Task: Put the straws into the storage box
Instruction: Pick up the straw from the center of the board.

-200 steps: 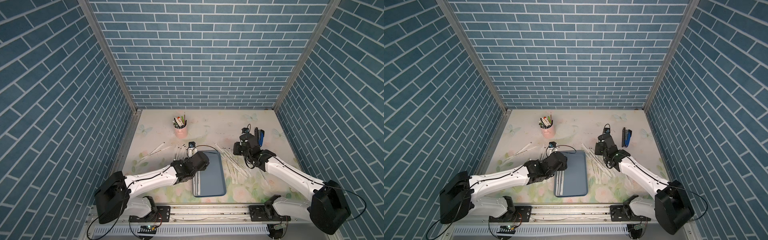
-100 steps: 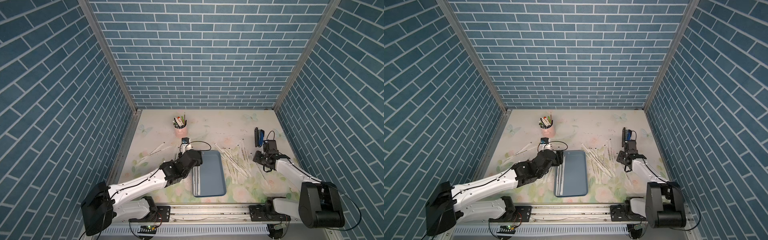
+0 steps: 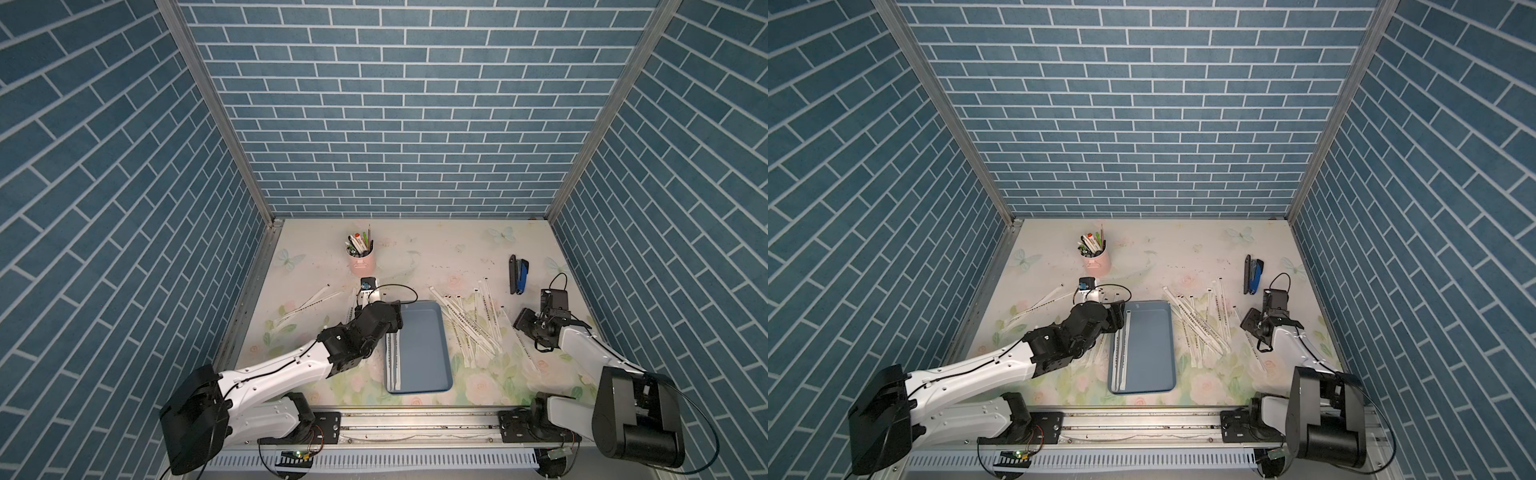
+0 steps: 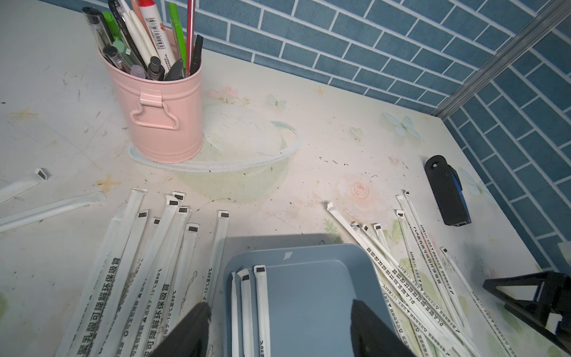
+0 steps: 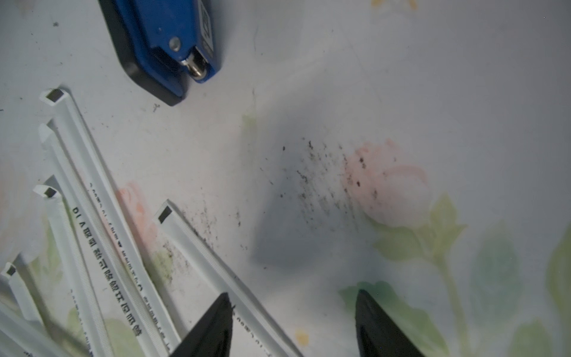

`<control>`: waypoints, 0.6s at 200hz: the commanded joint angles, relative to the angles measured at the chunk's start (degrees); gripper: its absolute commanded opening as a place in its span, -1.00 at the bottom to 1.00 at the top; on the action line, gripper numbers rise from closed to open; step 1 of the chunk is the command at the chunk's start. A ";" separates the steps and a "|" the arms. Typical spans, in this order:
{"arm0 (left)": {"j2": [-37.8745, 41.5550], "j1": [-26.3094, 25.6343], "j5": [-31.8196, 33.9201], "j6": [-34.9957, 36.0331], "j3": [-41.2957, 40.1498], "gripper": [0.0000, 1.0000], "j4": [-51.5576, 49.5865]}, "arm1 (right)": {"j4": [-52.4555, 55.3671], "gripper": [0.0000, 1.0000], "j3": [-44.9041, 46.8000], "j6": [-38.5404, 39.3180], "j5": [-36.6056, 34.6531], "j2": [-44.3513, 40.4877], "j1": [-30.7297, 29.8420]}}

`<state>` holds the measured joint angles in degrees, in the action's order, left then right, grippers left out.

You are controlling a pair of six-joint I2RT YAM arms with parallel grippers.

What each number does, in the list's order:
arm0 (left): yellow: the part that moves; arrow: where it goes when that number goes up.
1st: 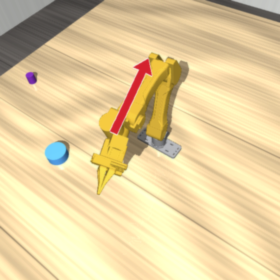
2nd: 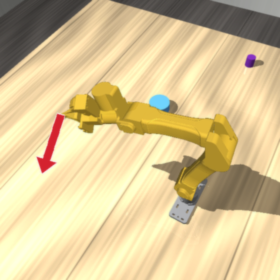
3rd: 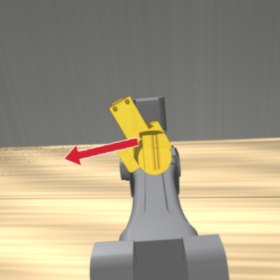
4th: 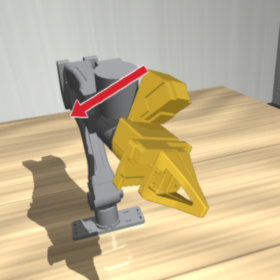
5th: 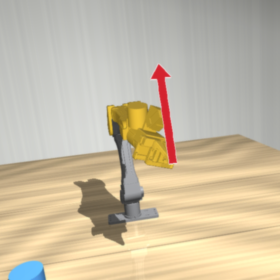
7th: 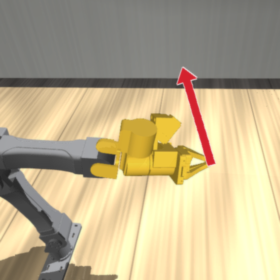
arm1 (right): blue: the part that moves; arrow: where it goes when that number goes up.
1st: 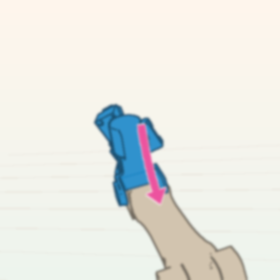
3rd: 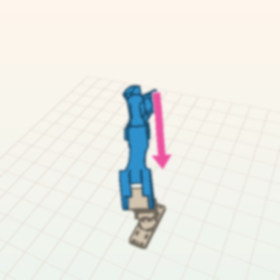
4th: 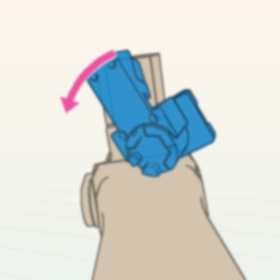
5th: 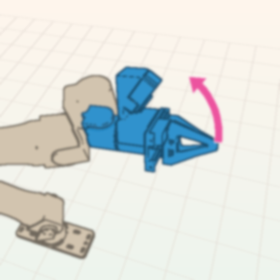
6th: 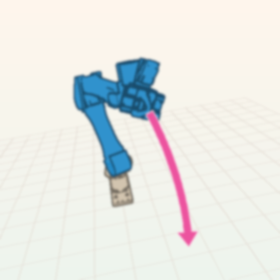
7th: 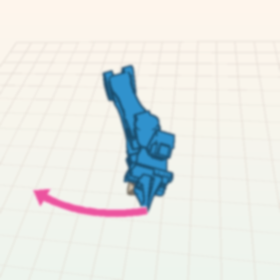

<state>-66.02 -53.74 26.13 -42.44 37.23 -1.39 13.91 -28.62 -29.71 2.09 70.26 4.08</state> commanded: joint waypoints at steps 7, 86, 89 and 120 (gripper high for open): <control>-0.92 0.29 -1.21 -0.19 -0.75 0.49 2.16 | -2.15 0.25 0.75 0.15 1.80 1.96 0.23; -3.64 0.21 -4.34 0.34 -0.49 0.48 4.09 | 0.84 0.16 4.27 -1.69 3.97 -2.56 -5.49; -3.69 0.21 -4.48 0.40 -0.49 0.48 4.19 | 0.79 0.15 4.27 -1.71 3.76 -2.43 -5.76; -3.98 0.21 -4.79 1.39 0.12 0.48 4.11 | 1.10 0.05 3.81 -1.95 -0.32 -1.38 -8.84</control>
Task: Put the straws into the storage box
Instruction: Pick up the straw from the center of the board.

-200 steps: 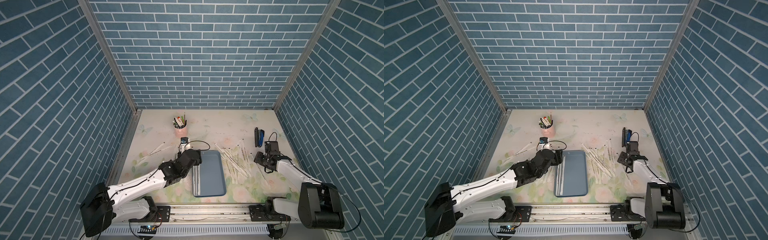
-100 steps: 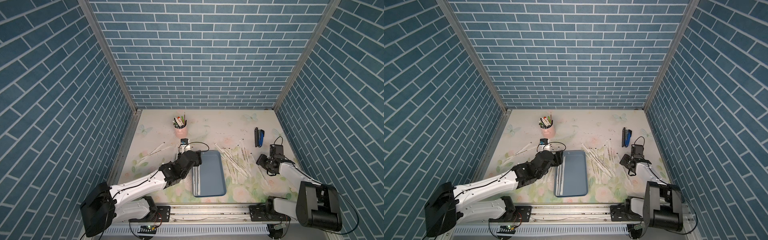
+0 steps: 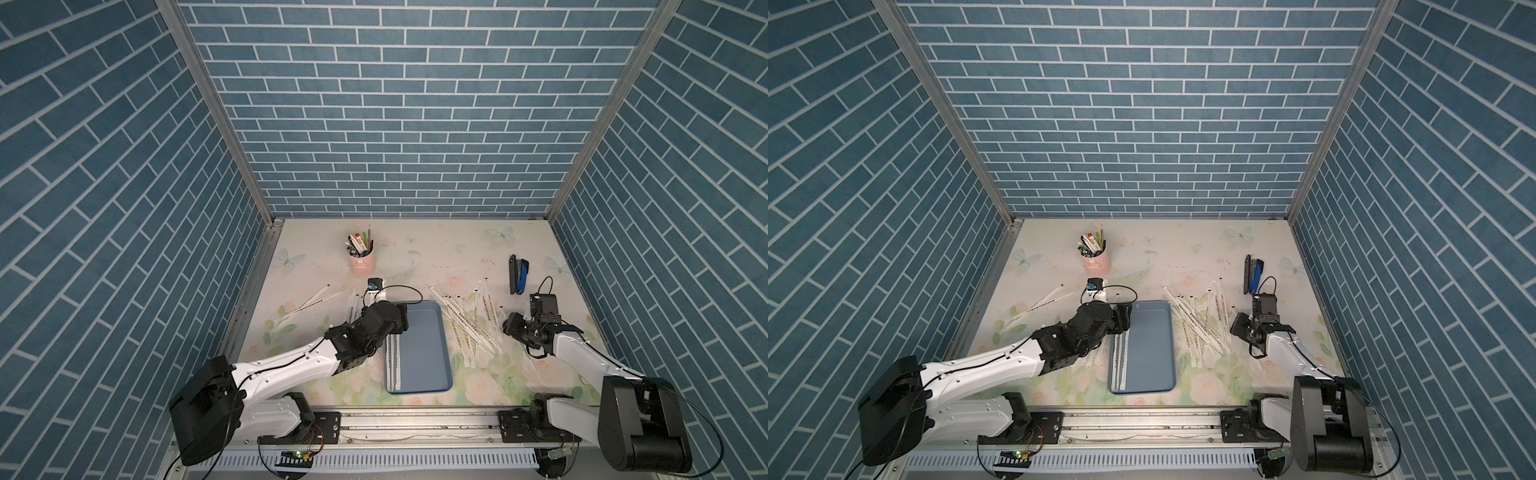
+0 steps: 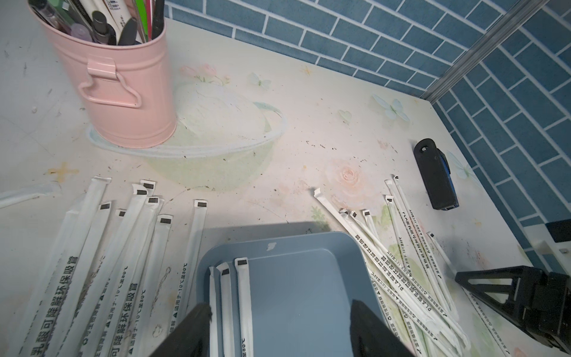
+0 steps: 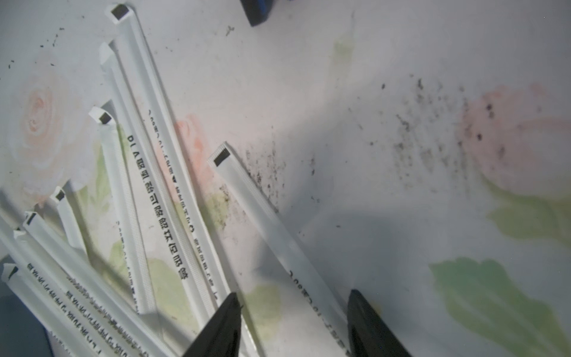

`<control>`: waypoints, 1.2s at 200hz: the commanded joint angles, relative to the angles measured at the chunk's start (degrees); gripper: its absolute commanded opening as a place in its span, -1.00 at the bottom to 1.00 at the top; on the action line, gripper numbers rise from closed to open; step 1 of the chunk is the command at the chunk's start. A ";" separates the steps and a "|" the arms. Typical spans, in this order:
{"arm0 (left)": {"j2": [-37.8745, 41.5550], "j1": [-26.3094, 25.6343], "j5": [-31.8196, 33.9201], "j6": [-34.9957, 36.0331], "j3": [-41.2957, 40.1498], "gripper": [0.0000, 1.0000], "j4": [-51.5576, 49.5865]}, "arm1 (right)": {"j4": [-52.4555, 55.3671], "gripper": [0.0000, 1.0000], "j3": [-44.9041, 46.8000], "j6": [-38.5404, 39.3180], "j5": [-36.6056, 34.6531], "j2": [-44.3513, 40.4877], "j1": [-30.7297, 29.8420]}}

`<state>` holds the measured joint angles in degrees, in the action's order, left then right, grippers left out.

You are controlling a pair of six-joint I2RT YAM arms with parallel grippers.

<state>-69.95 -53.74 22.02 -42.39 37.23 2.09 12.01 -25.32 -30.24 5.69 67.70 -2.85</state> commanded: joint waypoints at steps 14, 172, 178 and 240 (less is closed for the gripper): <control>0.24 0.24 -0.58 1.28 -0.23 0.48 0.89 | 3.23 -0.04 0.21 -1.19 -5.63 1.76 -2.75; 1.10 0.24 0.02 1.14 -1.01 0.48 0.65 | 0.36 -0.82 -3.82 1.10 -12.28 10.48 -4.51; 1.20 0.24 0.04 1.04 -0.99 0.48 0.64 | 0.54 -0.85 -3.91 1.30 -12.57 10.36 -4.46; 1.65 0.36 1.55 0.41 -1.18 0.48 -0.32 | 5.67 -0.89 -6.51 2.69 -13.25 5.06 -6.26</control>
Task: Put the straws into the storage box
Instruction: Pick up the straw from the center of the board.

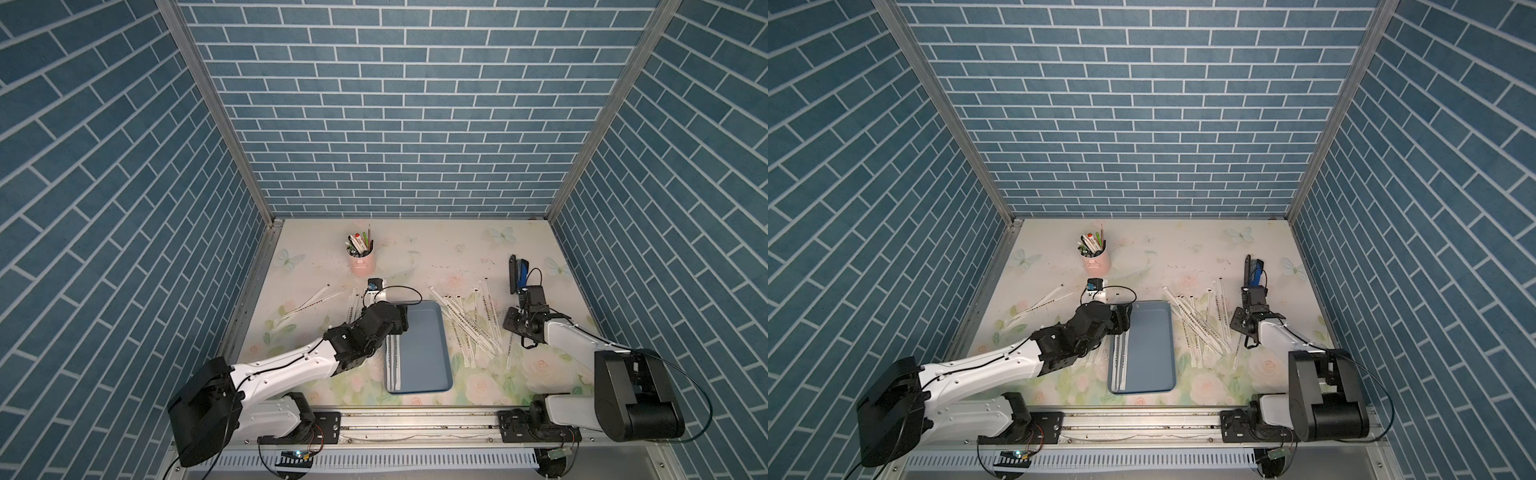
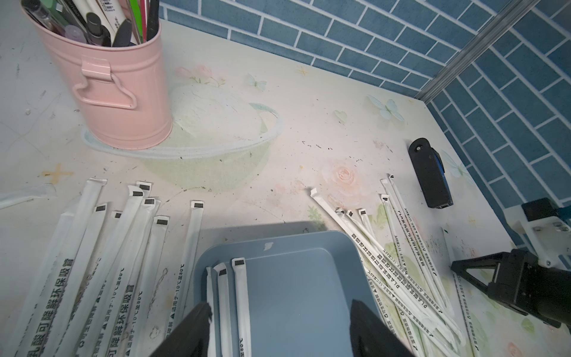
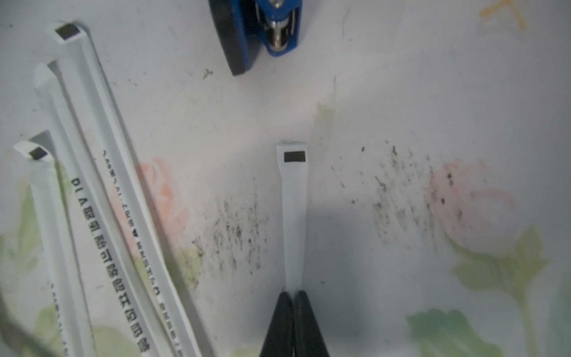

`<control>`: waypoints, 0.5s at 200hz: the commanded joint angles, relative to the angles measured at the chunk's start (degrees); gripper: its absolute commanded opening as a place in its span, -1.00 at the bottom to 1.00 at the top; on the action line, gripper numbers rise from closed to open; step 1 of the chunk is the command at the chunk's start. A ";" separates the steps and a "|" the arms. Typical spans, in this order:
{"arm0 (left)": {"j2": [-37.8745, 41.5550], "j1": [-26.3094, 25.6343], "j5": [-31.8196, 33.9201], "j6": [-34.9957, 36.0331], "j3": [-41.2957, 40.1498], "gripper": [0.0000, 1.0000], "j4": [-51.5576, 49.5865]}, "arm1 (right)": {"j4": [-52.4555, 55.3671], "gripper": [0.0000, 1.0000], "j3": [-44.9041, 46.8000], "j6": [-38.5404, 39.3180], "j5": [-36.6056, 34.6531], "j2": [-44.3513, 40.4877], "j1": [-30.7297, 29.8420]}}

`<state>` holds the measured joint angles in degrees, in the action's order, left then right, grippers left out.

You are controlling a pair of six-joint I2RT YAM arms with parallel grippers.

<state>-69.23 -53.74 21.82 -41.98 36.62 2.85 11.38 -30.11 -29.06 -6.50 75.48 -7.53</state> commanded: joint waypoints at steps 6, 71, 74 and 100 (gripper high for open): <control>0.97 0.52 1.84 0.03 -0.59 0.48 -1.18 | 7.05 -0.89 -2.17 1.42 -1.06 -3.34 -2.34; 5.38 7.10 -1.08 -2.08 -1.84 0.43 -5.92 | 15.54 -0.91 -12.25 -7.87 2.05 -8.97 -17.44; 5.49 7.62 -1.40 -2.15 -1.91 0.42 -6.32 | 15.33 -0.91 -12.77 -8.97 2.09 -8.79 -18.95; 8.42 9.47 -0.91 -2.45 -3.04 0.39 -9.23 | 9.55 -0.92 -16.71 -17.76 0.48 -4.91 -32.55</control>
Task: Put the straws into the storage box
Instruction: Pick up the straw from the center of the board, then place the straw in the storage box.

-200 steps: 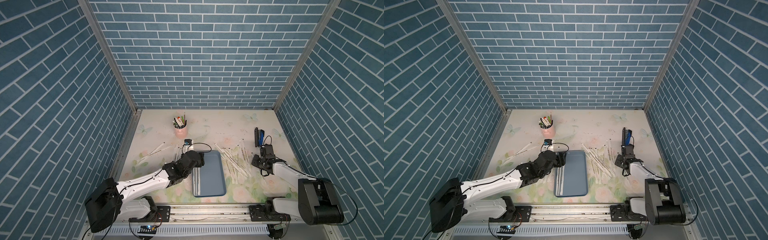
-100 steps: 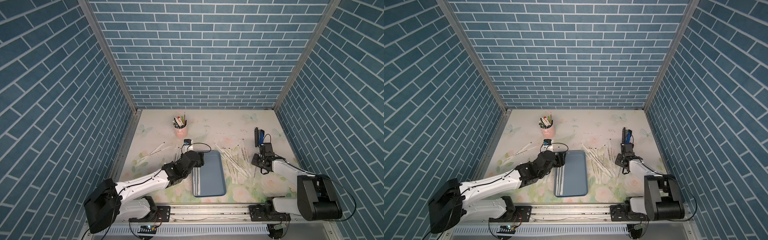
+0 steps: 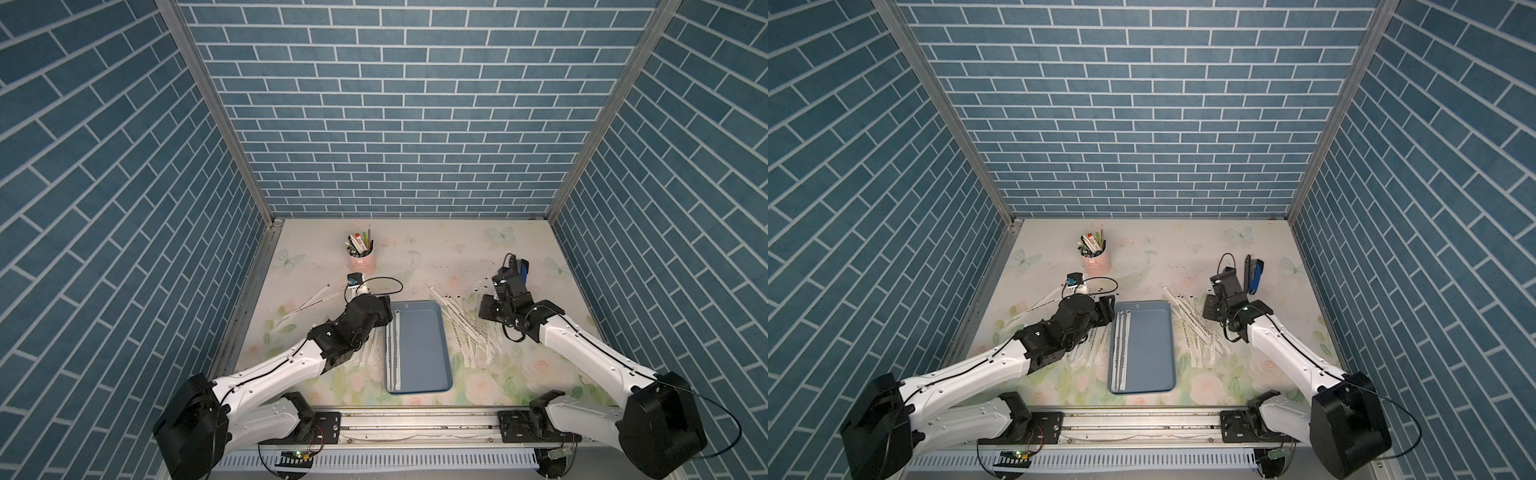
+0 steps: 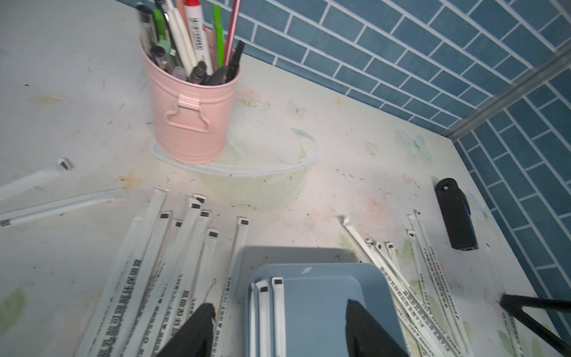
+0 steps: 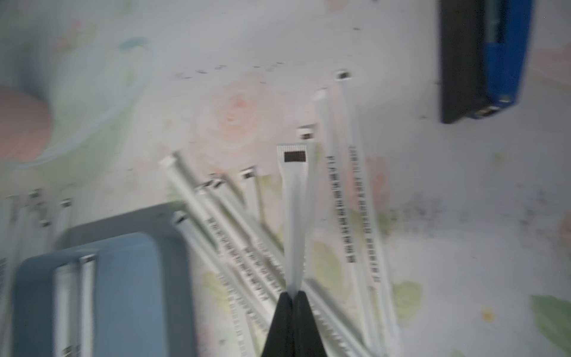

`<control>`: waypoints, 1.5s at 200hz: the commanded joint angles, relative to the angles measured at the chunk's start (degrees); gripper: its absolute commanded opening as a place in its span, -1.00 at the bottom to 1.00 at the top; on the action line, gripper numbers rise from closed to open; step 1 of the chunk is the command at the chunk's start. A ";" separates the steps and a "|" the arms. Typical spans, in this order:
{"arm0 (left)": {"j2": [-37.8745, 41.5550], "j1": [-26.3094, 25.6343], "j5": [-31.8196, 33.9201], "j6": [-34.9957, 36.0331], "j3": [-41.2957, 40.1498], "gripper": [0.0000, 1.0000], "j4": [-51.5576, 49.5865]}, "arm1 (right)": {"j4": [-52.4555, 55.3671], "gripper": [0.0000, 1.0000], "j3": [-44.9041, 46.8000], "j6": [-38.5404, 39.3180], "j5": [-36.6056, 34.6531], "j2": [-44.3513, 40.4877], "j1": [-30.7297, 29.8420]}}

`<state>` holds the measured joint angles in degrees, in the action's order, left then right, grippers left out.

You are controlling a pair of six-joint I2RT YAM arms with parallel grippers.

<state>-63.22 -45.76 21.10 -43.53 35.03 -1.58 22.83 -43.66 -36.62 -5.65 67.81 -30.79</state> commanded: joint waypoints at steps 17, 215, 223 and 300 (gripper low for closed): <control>3.70 2.62 -0.10 -1.31 -1.79 0.38 -6.35 | -7.49 -0.92 -5.77 -14.35 -1.92 7.06 -16.47; 5.85 6.11 -3.17 -2.60 -5.01 0.35 -6.16 | -30.65 -0.91 -6.83 -30.19 -4.45 35.08 -32.32; 5.79 6.11 -3.24 -2.55 -5.05 0.35 -6.07 | -30.82 -0.90 -7.16 -30.21 -4.16 35.49 -32.32; 5.54 6.11 -3.50 -2.32 -4.88 0.34 -5.93 | -30.32 -0.78 -7.40 -30.84 -3.84 35.65 -32.39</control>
<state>-57.56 -39.99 17.67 -46.28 30.55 -7.86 -8.62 -50.22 -65.87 -9.74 102.98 -63.22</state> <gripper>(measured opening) 0.671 0.092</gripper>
